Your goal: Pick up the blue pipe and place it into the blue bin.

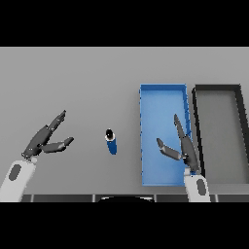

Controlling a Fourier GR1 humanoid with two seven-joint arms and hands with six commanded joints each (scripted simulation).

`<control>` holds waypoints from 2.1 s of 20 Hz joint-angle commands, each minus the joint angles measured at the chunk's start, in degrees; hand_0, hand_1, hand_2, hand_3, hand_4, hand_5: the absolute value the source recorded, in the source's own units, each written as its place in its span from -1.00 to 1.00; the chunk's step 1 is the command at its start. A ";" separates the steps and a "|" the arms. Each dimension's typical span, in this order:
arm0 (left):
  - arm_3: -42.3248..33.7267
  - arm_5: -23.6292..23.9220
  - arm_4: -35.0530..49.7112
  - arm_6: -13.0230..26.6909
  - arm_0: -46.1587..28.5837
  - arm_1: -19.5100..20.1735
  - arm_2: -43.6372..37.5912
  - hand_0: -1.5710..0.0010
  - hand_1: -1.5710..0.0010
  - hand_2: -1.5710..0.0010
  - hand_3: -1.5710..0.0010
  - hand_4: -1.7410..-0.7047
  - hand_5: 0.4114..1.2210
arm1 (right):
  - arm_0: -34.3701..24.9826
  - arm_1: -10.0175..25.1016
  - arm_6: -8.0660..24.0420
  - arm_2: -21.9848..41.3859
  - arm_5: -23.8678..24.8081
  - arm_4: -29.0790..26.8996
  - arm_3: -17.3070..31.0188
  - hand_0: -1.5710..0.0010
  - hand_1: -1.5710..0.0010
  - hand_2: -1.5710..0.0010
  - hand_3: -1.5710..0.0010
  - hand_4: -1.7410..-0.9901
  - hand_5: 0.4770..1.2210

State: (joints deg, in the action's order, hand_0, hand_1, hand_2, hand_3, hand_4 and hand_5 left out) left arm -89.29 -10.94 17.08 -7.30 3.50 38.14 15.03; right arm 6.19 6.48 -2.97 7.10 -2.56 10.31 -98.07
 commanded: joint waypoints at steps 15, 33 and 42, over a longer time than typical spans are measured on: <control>-1.54 -1.51 -9.50 3.27 1.23 -10.93 13.46 1.00 1.00 1.00 1.00 0.04 -0.86 | 0.79 -0.71 0.88 0.91 0.30 0.81 -1.47 1.00 1.00 1.00 1.00 0.36 -0.61; 13.31 -0.69 -9.54 1.15 9.83 -27.59 15.28 0.63 0.42 0.31 0.38 -0.23 -0.13 | 1.41 -0.01 1.08 -0.46 -0.46 -1.10 -1.84 1.00 1.00 1.00 1.00 0.44 -0.66; 13.33 1.59 -12.81 -3.84 8.64 -28.71 17.56 -0.77 -0.81 -0.82 -0.72 -0.88 0.85 | 0.79 -0.01 0.81 -0.60 -0.66 -1.37 -1.26 1.00 1.00 1.00 1.00 0.46 -0.67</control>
State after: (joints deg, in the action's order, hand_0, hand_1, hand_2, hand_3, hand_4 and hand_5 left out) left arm -75.96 -9.46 4.38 -11.15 12.12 9.44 32.57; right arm 7.00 6.48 -2.26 6.51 -3.23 8.94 -99.33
